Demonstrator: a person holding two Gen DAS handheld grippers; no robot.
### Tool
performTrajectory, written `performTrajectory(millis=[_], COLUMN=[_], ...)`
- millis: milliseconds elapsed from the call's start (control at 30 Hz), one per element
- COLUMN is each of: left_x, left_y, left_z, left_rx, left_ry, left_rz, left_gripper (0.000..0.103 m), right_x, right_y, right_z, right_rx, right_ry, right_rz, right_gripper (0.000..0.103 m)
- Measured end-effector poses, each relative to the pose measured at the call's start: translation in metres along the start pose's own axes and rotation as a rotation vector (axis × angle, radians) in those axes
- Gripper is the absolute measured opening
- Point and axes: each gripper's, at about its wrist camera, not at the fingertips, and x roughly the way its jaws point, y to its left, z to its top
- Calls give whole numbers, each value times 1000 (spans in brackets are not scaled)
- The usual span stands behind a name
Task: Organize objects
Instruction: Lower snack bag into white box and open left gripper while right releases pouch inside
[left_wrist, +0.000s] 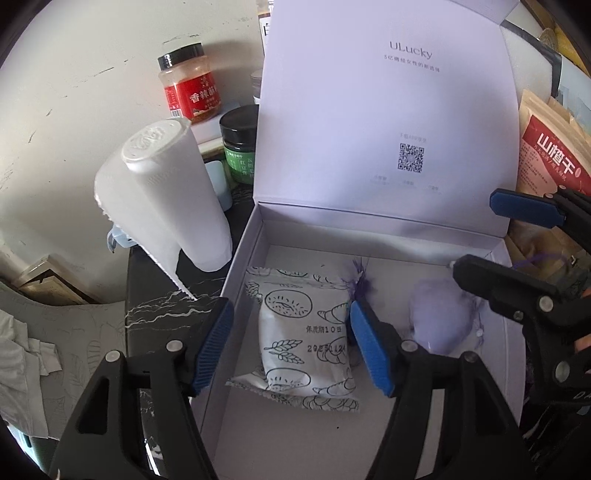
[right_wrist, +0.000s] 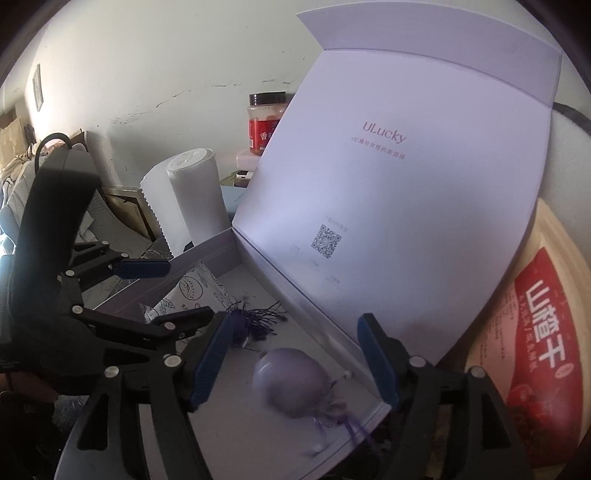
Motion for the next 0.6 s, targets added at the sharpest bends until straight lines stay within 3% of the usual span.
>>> performTrajectory(millis=[600], left_x=[-99], left_y=[4], left_z=[-5], left_rx=[-23], left_ry=[-111], left_rz=[44], left_gripper=[66], right_x=[-72], right_y=[17], right_z=[16], right_rx=[-28], right_ry=[-95], right_rz=[-31], right_gripper=[73])
